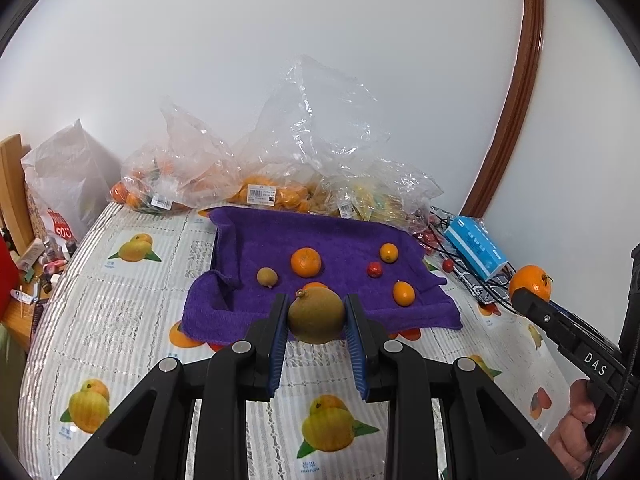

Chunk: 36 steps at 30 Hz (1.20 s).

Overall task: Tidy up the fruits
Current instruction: 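Lift the tangerine and yellow-green fruit and carry both over the purple towel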

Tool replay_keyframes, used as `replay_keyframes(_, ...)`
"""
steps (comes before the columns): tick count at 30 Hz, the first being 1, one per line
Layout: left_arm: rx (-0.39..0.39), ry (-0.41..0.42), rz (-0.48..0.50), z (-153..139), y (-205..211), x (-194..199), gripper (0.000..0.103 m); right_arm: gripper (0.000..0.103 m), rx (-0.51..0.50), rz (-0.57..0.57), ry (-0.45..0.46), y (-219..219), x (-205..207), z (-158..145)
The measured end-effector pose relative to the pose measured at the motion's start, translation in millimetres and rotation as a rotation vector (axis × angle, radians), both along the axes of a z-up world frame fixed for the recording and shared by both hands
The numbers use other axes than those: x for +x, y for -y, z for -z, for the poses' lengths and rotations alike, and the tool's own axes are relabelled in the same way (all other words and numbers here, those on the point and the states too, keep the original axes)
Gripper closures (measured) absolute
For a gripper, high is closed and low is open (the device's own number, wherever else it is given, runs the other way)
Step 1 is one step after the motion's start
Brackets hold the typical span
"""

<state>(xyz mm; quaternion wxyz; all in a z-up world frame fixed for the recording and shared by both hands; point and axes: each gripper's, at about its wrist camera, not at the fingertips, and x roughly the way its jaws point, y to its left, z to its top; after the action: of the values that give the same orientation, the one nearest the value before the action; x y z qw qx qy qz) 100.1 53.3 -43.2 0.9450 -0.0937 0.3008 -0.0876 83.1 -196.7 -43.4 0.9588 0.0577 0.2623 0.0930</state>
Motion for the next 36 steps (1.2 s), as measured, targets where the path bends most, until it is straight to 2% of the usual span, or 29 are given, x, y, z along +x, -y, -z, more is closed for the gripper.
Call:
replay_keyframes(11,0.025,-0.001,-0.017,2,-2,22,0.077,0.06,-0.004,-0.017,-0.004,-9,26,2)
replay_keyframes(36,0.012,-0.012,-0.039,14,6,92,0.077,0.06,0.006,-0.062,-0.016,-22,106,6)
